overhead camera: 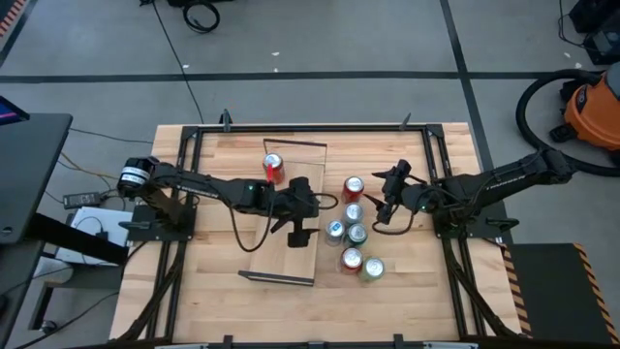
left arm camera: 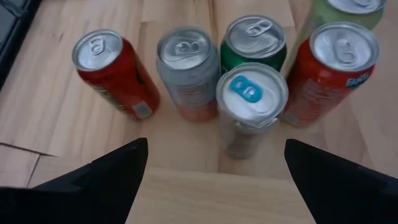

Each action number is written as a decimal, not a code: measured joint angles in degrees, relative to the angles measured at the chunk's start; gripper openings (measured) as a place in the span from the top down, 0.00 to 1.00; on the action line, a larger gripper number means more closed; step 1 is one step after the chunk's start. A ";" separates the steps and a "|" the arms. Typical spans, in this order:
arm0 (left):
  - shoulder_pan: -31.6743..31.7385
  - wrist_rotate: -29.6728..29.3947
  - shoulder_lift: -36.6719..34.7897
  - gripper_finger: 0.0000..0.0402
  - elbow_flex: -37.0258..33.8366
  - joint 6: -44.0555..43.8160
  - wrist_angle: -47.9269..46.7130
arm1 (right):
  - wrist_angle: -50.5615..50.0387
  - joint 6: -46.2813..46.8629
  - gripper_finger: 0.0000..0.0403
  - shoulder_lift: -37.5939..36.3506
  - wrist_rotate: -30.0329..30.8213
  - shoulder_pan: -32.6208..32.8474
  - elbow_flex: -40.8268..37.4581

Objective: Place canned beverage on shelf
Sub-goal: Put the blue soda can on the shelf

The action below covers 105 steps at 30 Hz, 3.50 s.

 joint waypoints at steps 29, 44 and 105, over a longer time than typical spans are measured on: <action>-3.65 -5.08 15.25 0.03 22.52 -3.91 -13.99 | 10.16 -2.01 0.22 -6.75 7.16 5.31 -7.60; 0.09 3.14 20.20 0.03 26.81 0.53 -18.76 | 9.99 -0.66 0.22 -6.03 6.91 6.98 -7.51; 17.40 0.53 11.10 0.39 25.49 5.39 -28.70 | 9.39 1.90 0.22 -4.24 4.09 7.38 -7.56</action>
